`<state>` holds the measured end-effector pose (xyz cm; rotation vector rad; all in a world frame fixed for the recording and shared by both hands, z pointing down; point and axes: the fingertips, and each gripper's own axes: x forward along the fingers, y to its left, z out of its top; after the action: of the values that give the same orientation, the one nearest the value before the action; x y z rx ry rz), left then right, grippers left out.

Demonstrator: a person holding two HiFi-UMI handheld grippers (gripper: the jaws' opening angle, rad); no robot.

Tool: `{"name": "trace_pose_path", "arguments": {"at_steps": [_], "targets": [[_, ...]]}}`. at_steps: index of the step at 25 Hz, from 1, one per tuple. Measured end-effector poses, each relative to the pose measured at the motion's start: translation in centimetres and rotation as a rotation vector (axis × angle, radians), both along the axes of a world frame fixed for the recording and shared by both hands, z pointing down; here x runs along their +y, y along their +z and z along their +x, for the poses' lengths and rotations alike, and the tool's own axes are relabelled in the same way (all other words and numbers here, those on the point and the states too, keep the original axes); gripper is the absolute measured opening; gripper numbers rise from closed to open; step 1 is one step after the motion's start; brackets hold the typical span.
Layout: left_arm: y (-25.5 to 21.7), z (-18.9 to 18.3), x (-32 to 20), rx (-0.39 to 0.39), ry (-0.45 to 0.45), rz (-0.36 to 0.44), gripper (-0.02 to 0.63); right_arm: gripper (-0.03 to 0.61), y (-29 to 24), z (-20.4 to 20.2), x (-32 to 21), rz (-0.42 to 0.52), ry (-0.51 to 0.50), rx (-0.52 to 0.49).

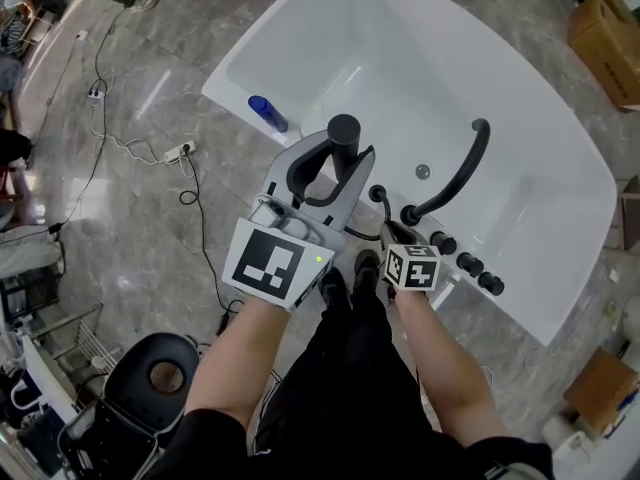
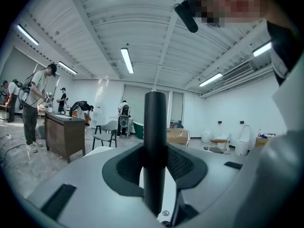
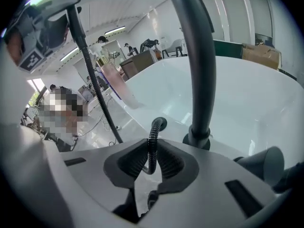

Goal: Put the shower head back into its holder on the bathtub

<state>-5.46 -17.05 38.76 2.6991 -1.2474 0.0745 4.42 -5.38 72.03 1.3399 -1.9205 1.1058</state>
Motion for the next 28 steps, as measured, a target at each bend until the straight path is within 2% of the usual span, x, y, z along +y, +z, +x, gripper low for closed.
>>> {"name": "trace_pose_path", "arguments": {"at_steps": [6, 8, 12, 16, 24, 28], "targets": [[-3.1, -1.2, -1.0, 0.014, -0.015, 0.033, 0.140, 0.066, -0.9, -0.9, -3.3, -0.015, -0.034, 0.043], [-4.1, -1.3, -1.1, 0.026, -0.019, 0.046, 0.140, 0.014, -1.0, -1.3, -4.1, -0.011, -0.046, 0.058], [-4.8, -1.8, -1.5, 0.043, -0.021, 0.056, 0.140, 0.020, -0.7, -2.8, -5.4, -0.007, -0.090, 0.088], [-4.6, -2.2, -1.9, 0.050, -0.020, 0.056, 0.140, 0.070, -0.1, -3.4, -4.1, -0.020, -0.089, 0.084], [-3.9, -2.4, -0.7, 0.064, -0.019, 0.059, 0.140, 0.192, 4.6, -3.1, 2.0, -0.157, 0.008, -0.030], [-2.5, -2.2, 0.3, 0.035, -0.016, 0.056, 0.140, 0.210, 6.3, -4.3, 2.5, -0.160, 0.016, -0.069]]}}
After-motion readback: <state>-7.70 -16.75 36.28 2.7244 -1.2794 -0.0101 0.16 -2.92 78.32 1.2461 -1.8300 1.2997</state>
